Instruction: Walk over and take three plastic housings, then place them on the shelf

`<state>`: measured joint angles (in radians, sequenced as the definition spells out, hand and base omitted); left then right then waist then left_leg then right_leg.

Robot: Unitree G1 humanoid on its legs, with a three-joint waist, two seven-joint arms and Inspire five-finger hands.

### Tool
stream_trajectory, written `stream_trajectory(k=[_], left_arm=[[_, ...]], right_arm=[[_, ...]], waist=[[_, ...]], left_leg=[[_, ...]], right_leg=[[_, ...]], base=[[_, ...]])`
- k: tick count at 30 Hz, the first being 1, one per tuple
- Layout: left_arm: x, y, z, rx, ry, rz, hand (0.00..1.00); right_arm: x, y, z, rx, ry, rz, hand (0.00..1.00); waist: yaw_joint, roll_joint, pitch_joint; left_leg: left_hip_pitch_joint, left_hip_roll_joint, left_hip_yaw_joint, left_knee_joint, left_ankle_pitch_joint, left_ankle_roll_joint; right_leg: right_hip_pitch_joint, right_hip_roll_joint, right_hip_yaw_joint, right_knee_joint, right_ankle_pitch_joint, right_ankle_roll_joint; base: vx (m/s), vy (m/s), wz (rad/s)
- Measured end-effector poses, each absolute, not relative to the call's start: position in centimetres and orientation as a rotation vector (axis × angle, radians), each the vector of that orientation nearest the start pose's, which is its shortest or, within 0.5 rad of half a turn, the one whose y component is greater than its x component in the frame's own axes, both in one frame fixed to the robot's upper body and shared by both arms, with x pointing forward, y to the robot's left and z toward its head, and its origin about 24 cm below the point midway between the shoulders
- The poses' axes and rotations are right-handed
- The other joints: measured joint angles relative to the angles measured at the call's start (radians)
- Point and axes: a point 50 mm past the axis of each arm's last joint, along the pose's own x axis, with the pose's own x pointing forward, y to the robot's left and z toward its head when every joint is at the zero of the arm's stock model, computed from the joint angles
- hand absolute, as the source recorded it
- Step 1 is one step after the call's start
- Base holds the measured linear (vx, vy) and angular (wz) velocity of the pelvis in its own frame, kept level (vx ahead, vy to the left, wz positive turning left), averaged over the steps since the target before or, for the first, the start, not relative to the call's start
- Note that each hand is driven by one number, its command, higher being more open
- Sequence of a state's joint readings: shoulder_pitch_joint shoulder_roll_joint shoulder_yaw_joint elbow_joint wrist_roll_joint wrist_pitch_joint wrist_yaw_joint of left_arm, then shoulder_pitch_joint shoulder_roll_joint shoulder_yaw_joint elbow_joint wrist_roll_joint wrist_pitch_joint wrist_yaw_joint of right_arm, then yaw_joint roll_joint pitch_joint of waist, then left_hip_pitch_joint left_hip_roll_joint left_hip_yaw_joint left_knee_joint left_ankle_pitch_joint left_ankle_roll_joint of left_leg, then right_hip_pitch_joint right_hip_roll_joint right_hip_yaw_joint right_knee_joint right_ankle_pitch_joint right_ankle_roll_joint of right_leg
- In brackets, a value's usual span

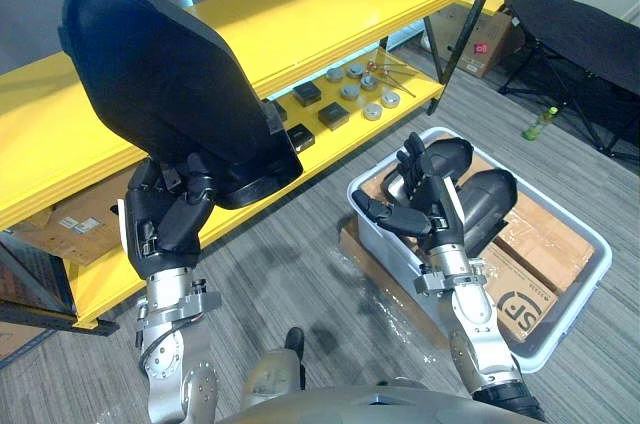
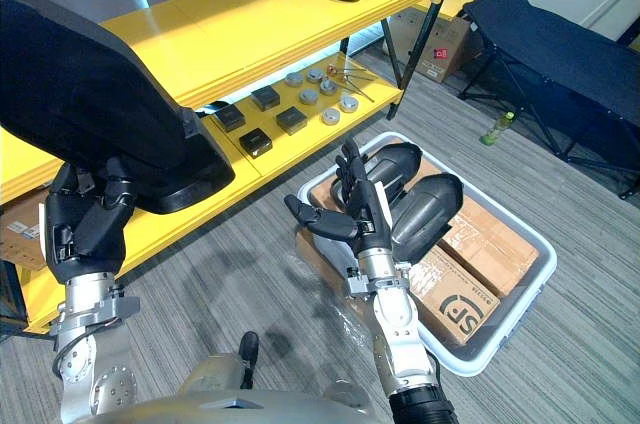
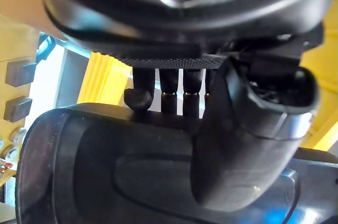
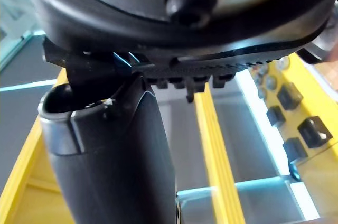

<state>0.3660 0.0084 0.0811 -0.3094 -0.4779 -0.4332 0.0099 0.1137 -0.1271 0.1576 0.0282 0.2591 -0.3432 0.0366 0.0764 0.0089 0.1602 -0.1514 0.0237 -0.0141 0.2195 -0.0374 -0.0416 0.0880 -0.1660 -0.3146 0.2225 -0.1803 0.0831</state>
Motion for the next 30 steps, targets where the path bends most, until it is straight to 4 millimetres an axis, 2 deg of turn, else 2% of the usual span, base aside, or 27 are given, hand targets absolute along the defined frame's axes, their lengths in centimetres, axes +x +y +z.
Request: stream_trajectory(k=[2,4,6,7,8,9,10,11,12,13,15,16,17,18,20,22,23,24,25,27,30], left_arm=[[16.8,20.7,7.8,-0.389,-0.430,0.297,0.00],[16.8,20.8,7.9,-0.376,-0.436,0.313,0.00],[16.7,20.9,8.0,-0.363,-0.436,0.330,0.00],[16.7,21.0,8.0,-0.347,-0.435,0.338,0.00],[16.7,21.1,8.1,-0.339,-0.441,0.337,0.00],[16.7,21.3,8.3,-0.326,-0.452,0.345,0.00],[16.7,21.4,8.6,-0.307,-0.463,0.347,0.00],[16.6,21.6,8.9,-0.287,-0.472,0.353,0.00],[16.5,21.8,9.5,-0.253,-0.494,0.365,0.00],[16.4,22.3,9.9,-0.232,-0.511,0.386,0.00],[16.2,22.9,10.2,-0.200,-0.531,0.421,0.00],[16.2,23.3,10.4,-0.191,-0.540,0.436,0.00],[16.2,23.6,10.6,-0.182,-0.554,0.447,0.00],[16.3,23.6,10.7,-0.184,-0.559,0.449,0.00],[17.0,23.3,10.9,-0.199,-0.577,0.427,0.00],[17.0,23.4,10.8,-0.193,-0.572,0.424,0.00],[17.0,23.4,10.8,-0.193,-0.572,0.425,0.00],[17.0,23.7,10.9,-0.195,-0.577,0.427,0.00],[16.9,23.9,10.7,-0.209,-0.578,0.438,0.00],[16.6,23.9,10.2,-0.226,-0.555,0.455,0.00],[16.6,23.7,10.0,-0.230,-0.551,0.444,0.00]], right_arm=[[22.5,-14.1,4.0,0.169,-0.183,0.125,1.00],[22.4,-13.4,3.9,0.179,-0.184,0.139,1.00],[22.5,-12.9,3.8,0.189,-0.185,0.148,1.00],[22.4,-12.6,3.5,0.187,-0.179,0.147,1.00],[22.4,-12.6,3.4,0.183,-0.177,0.143,1.00],[22.5,-12.4,3.3,0.181,-0.172,0.140,1.00],[22.4,-12.3,3.3,0.188,-0.168,0.132,1.00],[22.4,-12.3,3.3,0.191,-0.169,0.130,1.00],[22.5,-12.2,3.4,0.196,-0.177,0.127,1.00],[22.7,-11.9,3.7,0.205,-0.197,0.129,1.00],[23.4,-11.7,4.6,0.203,-0.238,0.137,1.00],[24.1,-11.7,5.4,0.196,-0.277,0.140,1.00],[25.1,-12.0,7.2,0.184,-0.356,0.140,1.00],[25.4,-12.3,7.9,0.175,-0.389,0.136,1.00],[25.8,-14.1,10.8,0.149,-0.522,0.073,1.00],[25.7,-15.1,11.6,0.143,-0.563,0.030,1.00],[25.7,-15.5,11.9,0.143,-0.578,0.015,1.00],[25.8,-16.0,12.2,0.144,-0.600,-0.007,1.00],[26.0,-16.3,12.7,0.135,-0.619,-0.017,1.00],[26.3,-17.2,13.5,0.096,-0.647,-0.020,1.00],[26.3,-18.7,14.0,0.070,-0.666,-0.041,1.00]], waist=[[0.000,0.003,0.002],[0.001,0.004,0.002],[0.003,-0.001,0.004],[0.006,-0.006,-0.003],[0.006,-0.005,-0.006],[0.020,0.002,-0.008],[0.020,0.001,-0.008],[0.020,-0.003,-0.007],[0.015,0.001,-0.005],[0.015,0.001,-0.006],[0.020,0.004,-0.005],[0.029,0.006,-0.005],[0.032,0.013,-0.008],[0.032,0.017,-0.007],[0.020,0.021,-0.015],[0.012,0.022,-0.016],[0.009,0.019,-0.018],[0.011,0.006,-0.027],[0.012,0.003,-0.038],[0.029,0.049,-0.061],[0.023,0.061,-0.068]], left_leg=[[-0.024,-0.003,0.007,0.084,-0.056,0.009],[-0.052,-0.018,0.014,0.216,-0.148,0.028],[-0.056,-0.040,0.029,0.293,-0.208,0.045],[-0.047,-0.051,0.043,0.318,-0.234,0.061],[-0.046,-0.053,0.047,0.323,-0.245,0.066],[-0.044,-0.064,0.044,0.331,-0.262,0.083],[-0.029,-0.075,0.035,0.325,-0.266,0.095],[-0.013,-0.081,0.028,0.317,-0.263,0.108],[0.008,-0.087,0.011,0.301,-0.258,0.117],[0.035,-0.088,-0.007,0.281,-0.256,0.123],[0.075,-0.090,-0.029,0.238,-0.248,0.120],[0.099,-0.091,-0.037,0.205,-0.239,0.115],[0.119,-0.092,-0.057,0.166,-0.229,0.111],[0.125,-0.097,-0.073,0.159,-0.229,0.111],[0.142,-0.134,-0.176,0.146,-0.229,0.110],[0.168,-0.150,-0.231,0.140,-0.235,0.099],[0.176,-0.156,-0.248,0.140,-0.242,0.089],[0.188,-0.169,-0.270,0.142,-0.255,0.067],[0.194,-0.173,-0.290,0.146,-0.277,0.048],[0.192,-0.115,-0.297,0.141,-0.296,0.025],[0.188,-0.064,-0.252,0.144,-0.291,0.025]], right_leg=[[-0.001,-0.012,0.005,0.038,-0.024,0.007],[-0.003,-0.045,0.012,0.124,-0.089,0.021],[0.002,-0.082,0.015,0.181,-0.144,0.022],[0.017,-0.101,0.007,0.183,-0.159,0.006],[0.017,-0.104,0.005,0.222,-0.163,-0.029],[-0.056,-0.143,-0.001,0.388,-0.116,-0.092],[-0.124,-0.174,0.002,0.532,-0.036,-0.162],[-0.151,-0.186,0.014,0.589,0.014,-0.173],[-0.202,-0.188,0.050,0.684,0.059,-0.152],[-0.228,-0.170,0.055,0.721,0.024,-0.135],[-0.240,-0.133,0.043,0.667,-0.025,-0.100],[-0.247,-0.101,0.043,0.584,-0.050,-0.078],[-0.258,-0.041,0.056,0.400,-0.051,-0.063],[-0.265,-0.017,0.081,0.336,-0.044,-0.052],[-0.318,0.039,0.230,0.203,-0.007,0.004],[-0.319,0.047,0.274,0.161,0.018,0.019],[-0.316,0.047,0.277,0.138,0.043,0.011],[-0.311,0.044,0.278,0.090,0.132,-0.013],[-0.304,0.041,0.266,0.070,0.187,-0.011],[-0.270,0.079,0.217,0.021,0.188,-0.031],[-0.220,0.107,0.154,-0.026,0.175,-0.056]], base=[[0.02,0.091,-0.09],[0.02,0.141,-0.04],[0.05,0.203,0.05],[0.08,0.219,0.08],[0.16,0.236,0.05],[0.17,0.200,0.13],[0.19,0.202,0.20],[0.24,0.179,0.39],[0.30,0.162,0.43],[0.30,0.135,0.44],[0.19,0.052,0.25],[0.25,0.028,0.33],[0.24,0.012,0.39],[0.24,-0.015,0.80],[0.22,-0.075,1.23],[0.23,-0.149,1.09],[0.29,-0.212,1.13],[0.29,-0.244,0.94],[0.34,-0.278,0.77],[0.29,-0.215,0.44],[0.20,-0.166,0.55]])
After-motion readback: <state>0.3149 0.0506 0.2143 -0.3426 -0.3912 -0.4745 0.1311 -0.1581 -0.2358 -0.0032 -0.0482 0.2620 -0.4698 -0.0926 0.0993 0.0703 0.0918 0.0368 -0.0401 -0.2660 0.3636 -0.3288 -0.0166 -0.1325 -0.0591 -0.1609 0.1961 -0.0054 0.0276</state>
